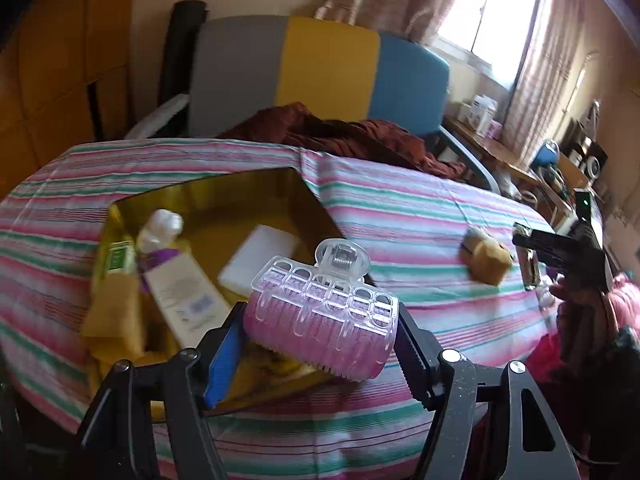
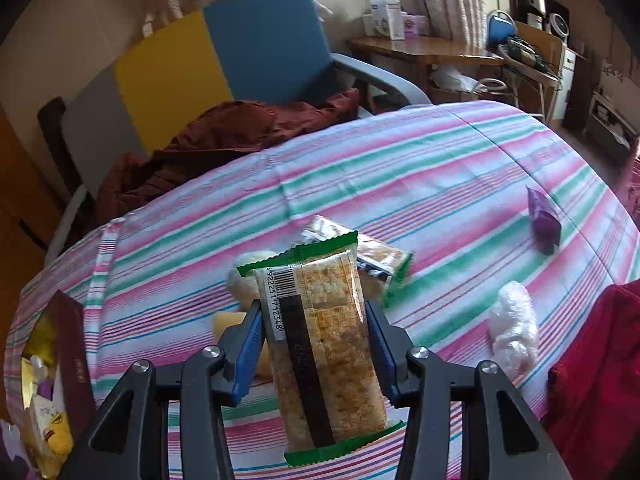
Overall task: Organize objects
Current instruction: 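Carry clip and cracker packet into the gold tray and open both grippers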
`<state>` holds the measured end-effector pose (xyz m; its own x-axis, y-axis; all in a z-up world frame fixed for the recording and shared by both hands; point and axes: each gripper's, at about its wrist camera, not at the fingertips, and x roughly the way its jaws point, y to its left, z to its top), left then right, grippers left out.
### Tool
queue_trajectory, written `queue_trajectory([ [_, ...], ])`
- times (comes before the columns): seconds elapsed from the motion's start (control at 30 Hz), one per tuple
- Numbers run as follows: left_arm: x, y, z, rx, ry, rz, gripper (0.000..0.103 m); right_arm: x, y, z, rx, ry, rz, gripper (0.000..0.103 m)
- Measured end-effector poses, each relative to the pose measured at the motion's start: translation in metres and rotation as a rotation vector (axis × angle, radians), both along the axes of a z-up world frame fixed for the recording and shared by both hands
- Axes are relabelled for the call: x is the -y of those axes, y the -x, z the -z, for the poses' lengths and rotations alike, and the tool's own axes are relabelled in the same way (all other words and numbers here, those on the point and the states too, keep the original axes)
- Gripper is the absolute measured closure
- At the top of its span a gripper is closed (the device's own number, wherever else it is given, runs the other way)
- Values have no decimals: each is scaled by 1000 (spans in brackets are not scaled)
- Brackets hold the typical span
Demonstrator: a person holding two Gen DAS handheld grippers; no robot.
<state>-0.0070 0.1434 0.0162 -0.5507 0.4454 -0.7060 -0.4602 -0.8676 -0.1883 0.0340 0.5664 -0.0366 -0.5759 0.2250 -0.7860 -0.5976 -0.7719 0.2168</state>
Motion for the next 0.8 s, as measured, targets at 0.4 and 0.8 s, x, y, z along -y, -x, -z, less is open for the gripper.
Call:
queue_trajectory([
  [0.4,103,11,-7,-30,-65,-201,33,93,13,-41,-126,47,-242,54],
  [0.8,111,44,-11,-18,-122,-213,33,220,56,-40,-123,160,-561,54],
])
